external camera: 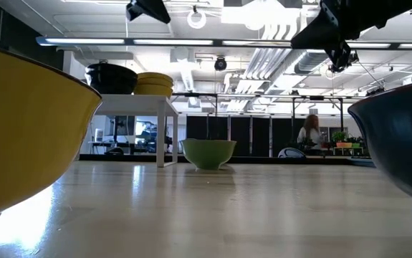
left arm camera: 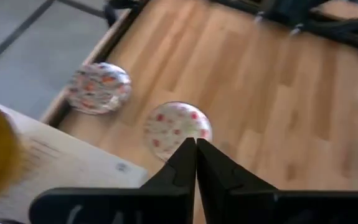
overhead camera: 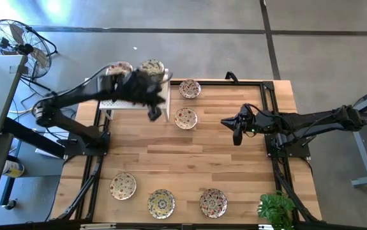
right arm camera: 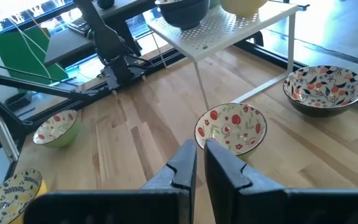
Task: Pick & Place Mini bowls
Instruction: Stack the red patterned bowl on the red patterned bowl on the shelf
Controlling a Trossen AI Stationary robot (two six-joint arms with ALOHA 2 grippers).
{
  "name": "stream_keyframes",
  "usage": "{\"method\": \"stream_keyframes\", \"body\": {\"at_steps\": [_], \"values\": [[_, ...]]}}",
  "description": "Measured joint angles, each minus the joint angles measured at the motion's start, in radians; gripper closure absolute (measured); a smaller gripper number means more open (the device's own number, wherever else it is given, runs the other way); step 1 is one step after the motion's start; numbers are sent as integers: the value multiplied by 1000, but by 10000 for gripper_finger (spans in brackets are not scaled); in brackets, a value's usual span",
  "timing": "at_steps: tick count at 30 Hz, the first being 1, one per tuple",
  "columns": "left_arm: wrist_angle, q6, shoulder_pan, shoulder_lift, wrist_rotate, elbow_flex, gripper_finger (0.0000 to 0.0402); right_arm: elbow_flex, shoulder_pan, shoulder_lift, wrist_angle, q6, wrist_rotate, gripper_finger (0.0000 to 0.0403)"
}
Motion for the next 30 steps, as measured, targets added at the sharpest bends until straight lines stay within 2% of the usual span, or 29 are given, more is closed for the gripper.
{"method": "stream_keyframes", "body": {"at_steps": [5, 7, 9, 11, 13, 17, 23, 30], "values": [[143, -123, -156, -124, -34, -238, 395, 0, 0, 0, 0, 0, 0, 383], [192, -164, -223, -149, -40, -297, 399, 0, 0, 0, 0, -2, 6, 384], [166, -203, -279, -172, -66, -338, 400, 0, 0, 0, 0, -3, 12, 384], [168, -234, -338, -176, -94, -350, 400, 0, 0, 0, 0, -3, 18, 383], [102, -259, -387, -183, -117, -356, 400, 0, 0, 1, 0, -3, 18, 383], [40, -314, -467, -184, -109, -353, 400, 0, 0, 2, 0, -3, 18, 384], [-47, -400, -568, -176, 43, -354, 397, 0, 0, 2, 0, -1, 18, 386], [-200, -498, -703, -95, 82, -354, 354, 0, 0, 2, 0, -3, 18, 386]]}}
